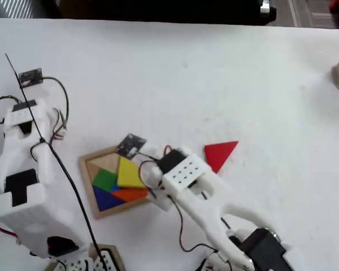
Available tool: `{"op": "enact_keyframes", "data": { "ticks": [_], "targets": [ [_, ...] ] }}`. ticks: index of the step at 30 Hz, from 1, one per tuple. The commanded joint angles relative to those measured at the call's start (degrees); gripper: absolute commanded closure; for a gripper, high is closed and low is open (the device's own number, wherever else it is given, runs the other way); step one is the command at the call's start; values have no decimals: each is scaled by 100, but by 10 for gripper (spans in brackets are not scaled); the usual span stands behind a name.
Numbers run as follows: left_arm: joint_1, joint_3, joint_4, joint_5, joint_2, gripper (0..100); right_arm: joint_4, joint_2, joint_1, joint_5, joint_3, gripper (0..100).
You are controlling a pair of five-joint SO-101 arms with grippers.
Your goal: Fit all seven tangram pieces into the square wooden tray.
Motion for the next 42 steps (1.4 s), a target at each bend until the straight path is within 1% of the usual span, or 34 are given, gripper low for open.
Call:
{"op": "enact_keyframes", "data": {
  "ticks": [1,3,7,13,17,20,22,25,27,30,35,38,42],
  "targets": [
    [-40,-281,53,62,-31,975,-497,-198,-145,-976,-105,981],
    [-40,-290,53,62,-31,975,-963,-215,-127,-1152,88,981],
    [-40,-290,53,62,-31,975,-1771,-189,-31,-1187,440,981],
    [-40,-290,53,62,-22,974,-1956,-180,189,-1204,501,981],
    [-31,-290,53,62,-22,974,-2255,-171,356,-1204,527,981],
    [-31,-290,53,62,-22,974,-2246,-207,462,-1204,510,981],
    [-31,-290,53,62,-22,974,-1930,-277,426,-1204,475,981],
    [-31,-290,53,62,-22,974,-1323,-620,13,-1160,413,981],
    [-31,-290,53,62,-13,973,-1147,-804,-374,-1152,510,981],
    [-31,-299,44,62,-13,973,-1490,-804,-602,-1152,844,981],
    [-40,-299,44,62,-13,973,-1851,-321,-611,-1143,905,981],
    [-40,-299,44,62,-13,973,-2097,-48,-488,-1160,844,981],
    [-31,-290,44,62,-13,973,-2158,40,-92,-1152,598,981]
  ]
}}
